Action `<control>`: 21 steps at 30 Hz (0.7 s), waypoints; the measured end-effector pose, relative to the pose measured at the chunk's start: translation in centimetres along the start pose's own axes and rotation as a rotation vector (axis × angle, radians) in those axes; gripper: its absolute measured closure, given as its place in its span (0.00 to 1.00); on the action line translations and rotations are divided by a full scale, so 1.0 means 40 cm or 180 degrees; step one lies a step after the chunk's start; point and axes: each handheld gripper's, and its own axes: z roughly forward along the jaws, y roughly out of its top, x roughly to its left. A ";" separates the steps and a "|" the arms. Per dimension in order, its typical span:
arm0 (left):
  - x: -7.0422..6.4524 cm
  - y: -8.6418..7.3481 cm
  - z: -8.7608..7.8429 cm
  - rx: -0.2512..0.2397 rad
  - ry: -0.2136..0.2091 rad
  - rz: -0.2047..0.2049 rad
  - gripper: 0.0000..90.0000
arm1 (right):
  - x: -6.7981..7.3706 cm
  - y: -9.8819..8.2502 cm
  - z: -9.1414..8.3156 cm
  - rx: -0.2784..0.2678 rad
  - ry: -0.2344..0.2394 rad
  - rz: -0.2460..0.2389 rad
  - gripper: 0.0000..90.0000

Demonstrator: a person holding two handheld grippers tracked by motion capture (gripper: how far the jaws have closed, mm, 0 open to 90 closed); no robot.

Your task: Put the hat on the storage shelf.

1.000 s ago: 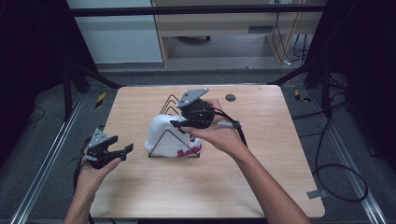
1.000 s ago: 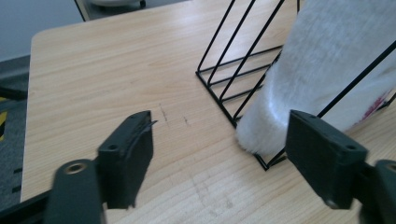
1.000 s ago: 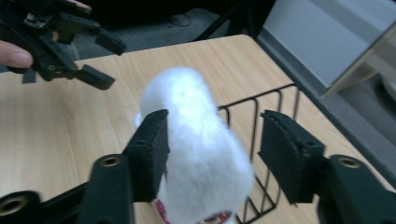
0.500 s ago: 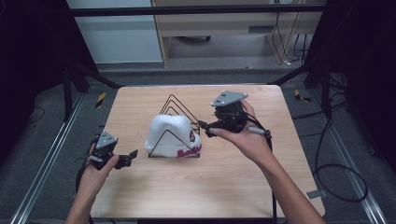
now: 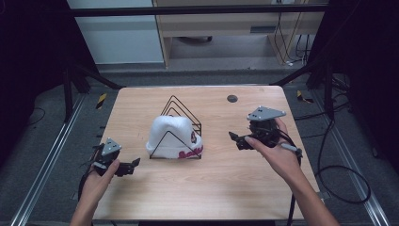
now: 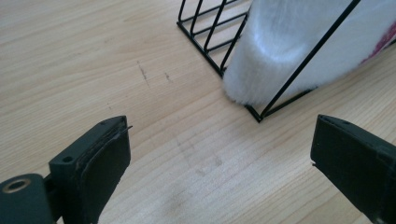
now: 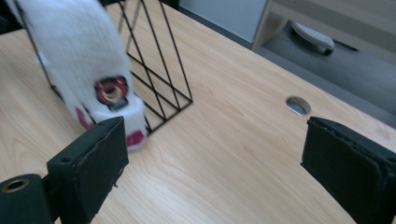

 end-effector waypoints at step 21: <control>-0.019 -0.049 0.057 0.0207 -0.0029 0.0015 0.04 | -0.041 -0.275 0.059 0.0366 -0.0129 0.0476 0.13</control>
